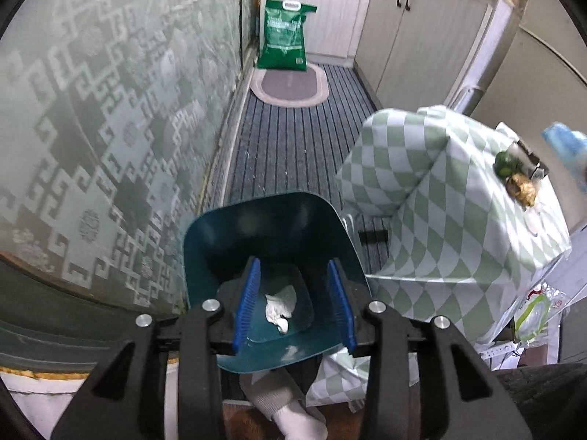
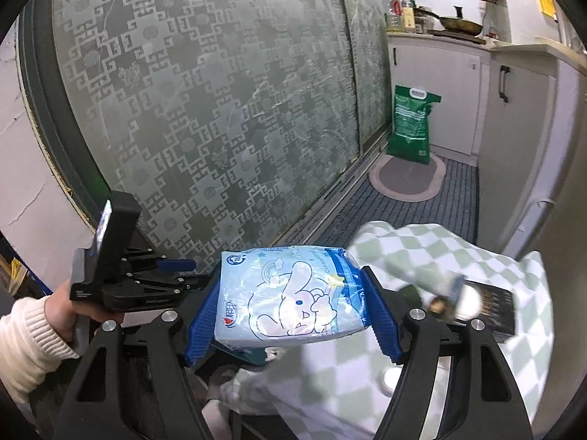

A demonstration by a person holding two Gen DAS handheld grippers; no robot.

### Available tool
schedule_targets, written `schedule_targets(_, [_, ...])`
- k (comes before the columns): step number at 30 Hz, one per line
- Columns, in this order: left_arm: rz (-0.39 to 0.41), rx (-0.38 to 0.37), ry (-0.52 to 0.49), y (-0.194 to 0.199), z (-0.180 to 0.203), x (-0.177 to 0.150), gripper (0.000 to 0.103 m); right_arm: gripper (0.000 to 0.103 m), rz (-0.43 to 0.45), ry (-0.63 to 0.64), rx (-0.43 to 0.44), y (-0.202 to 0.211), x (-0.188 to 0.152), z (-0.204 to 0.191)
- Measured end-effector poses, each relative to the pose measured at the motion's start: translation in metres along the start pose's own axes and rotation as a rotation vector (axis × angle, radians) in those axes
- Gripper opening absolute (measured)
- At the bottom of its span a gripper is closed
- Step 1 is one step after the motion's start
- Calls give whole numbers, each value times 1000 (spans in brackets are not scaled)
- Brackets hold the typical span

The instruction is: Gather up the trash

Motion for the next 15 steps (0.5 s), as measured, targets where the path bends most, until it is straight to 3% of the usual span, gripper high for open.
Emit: schedule_targets(15, [280, -24, 21, 79, -34, 21, 49, 73, -126, -81, 99, -99, -1, -50])
Point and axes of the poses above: each gripper's, at about its wrist camera, not at the fingertips, and y roughly against the way its jaws point, z to its right, x to its top, the point moved 4 cm from there along -y, roughly the way its jaws point, and after that the axes turned 6 degrees about z, right-handed, at the moved point
